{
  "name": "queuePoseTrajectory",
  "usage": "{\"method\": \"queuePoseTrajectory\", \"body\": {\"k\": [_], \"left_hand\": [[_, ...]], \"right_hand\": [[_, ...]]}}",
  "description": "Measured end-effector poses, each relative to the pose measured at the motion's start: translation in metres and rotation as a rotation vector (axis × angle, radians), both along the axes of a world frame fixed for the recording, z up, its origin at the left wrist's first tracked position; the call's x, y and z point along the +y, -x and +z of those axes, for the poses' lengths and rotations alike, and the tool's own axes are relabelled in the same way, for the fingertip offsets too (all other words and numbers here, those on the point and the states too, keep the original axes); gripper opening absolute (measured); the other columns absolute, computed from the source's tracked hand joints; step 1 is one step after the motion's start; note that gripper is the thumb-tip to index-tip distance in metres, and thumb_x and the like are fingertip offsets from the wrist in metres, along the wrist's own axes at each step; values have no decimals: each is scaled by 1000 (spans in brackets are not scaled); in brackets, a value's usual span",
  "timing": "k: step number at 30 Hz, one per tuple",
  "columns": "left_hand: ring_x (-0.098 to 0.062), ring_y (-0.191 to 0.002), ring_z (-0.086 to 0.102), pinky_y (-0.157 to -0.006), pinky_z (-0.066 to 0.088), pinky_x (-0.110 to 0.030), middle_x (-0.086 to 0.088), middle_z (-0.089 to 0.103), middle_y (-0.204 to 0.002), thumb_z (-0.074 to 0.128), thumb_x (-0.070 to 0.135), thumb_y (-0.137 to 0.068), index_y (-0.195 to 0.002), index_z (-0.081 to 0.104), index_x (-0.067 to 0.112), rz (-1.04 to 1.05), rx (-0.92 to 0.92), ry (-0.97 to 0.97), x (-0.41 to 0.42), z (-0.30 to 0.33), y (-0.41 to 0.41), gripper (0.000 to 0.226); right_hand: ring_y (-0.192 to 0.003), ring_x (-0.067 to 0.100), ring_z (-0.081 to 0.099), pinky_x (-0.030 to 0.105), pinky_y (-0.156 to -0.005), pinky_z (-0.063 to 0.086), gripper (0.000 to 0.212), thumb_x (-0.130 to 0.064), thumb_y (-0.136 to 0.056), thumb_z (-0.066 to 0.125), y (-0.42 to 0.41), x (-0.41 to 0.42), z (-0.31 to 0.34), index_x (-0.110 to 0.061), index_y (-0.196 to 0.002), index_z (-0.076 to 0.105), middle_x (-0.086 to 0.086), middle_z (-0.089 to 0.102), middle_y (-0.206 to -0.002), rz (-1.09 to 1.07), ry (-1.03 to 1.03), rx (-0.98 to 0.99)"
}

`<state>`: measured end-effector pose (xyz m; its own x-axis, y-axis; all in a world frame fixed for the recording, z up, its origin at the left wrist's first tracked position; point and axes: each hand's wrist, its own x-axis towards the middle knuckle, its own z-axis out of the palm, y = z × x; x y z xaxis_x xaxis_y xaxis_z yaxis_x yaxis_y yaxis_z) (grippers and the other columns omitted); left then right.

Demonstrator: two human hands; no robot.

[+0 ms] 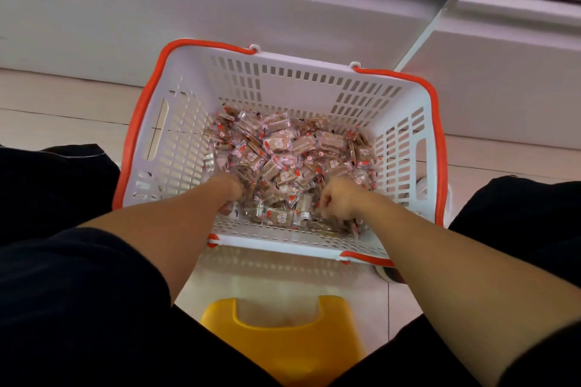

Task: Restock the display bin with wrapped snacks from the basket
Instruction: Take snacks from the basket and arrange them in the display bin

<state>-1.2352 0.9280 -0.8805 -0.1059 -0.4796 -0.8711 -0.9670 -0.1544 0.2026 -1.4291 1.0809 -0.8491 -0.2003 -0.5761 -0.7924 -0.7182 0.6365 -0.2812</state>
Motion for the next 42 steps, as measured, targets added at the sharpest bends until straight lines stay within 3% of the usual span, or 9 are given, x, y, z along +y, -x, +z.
{"method": "queuePoseTrajectory", "body": {"k": [5,9,15,19,25,31,34,40,42], "left_hand": [[-29,-74,57,-88,57,-47,-12,51,-71,42,10,-103,-105,56,-12,-2,37,-6,2,-8,1,26],[-22,-51,49,-41,45,-30,-11,51,-63,38,5,-102,-103,60,-9,10,110,-8,0,-2,-3,26],[-14,-40,41,-41,32,-25,-4,54,-56,48,29,-101,-77,61,11,302,317,4,-6,15,-7,33],[-14,-52,51,-47,43,-27,-5,60,-70,52,24,-98,-81,60,12,484,573,-272,-13,38,-9,22],[-41,-104,67,-77,57,-56,-27,70,-108,55,12,-92,-120,51,5,577,757,-683,-13,87,8,30],[-43,-114,62,-89,51,-62,-26,60,-129,53,27,-89,-126,63,6,497,923,-774,-10,118,32,43],[-40,-106,67,-89,55,-56,-25,66,-119,46,52,-97,-113,72,7,414,876,-781,-6,124,44,54],[-37,-101,70,-85,59,-47,-29,67,-115,62,31,-88,-125,57,3,469,973,-721,9,129,50,47],[-34,-98,71,-80,61,-42,-27,68,-113,61,20,-88,-121,59,1,537,1052,-682,13,127,52,38]], "right_hand": [[-81,23,59,32,-68,46,18,5,-84,63,-6,4,-2,-12,-83,58,7,62,-88,191,-94,118],[-83,23,64,34,-75,56,16,7,-86,60,3,-13,10,-9,-86,63,9,64,-92,56,-21,122],[-84,27,71,36,-64,63,39,-4,-99,53,10,-59,56,-20,-135,53,12,58,-114,-380,68,-258],[-82,28,72,37,-72,62,43,-4,-99,53,-3,-58,68,-11,-141,49,22,55,-128,-538,125,-544],[-74,23,73,29,-63,62,26,2,-90,64,-2,-53,95,-6,-116,64,21,72,-98,-568,344,-707],[-83,26,68,46,-86,56,34,2,-92,61,20,-48,127,-4,-126,60,17,73,-97,-529,436,-707],[-92,22,66,34,-80,57,38,3,-94,58,19,-49,135,-3,-131,57,18,69,-113,-469,502,-653],[-104,12,66,22,-88,54,40,-8,-101,52,-1,-52,135,-15,-140,53,4,64,-130,-360,582,-441],[-109,21,67,31,-92,55,39,-8,-102,49,-7,-52,131,-16,-140,53,2,65,-129,-359,603,-424]]}}
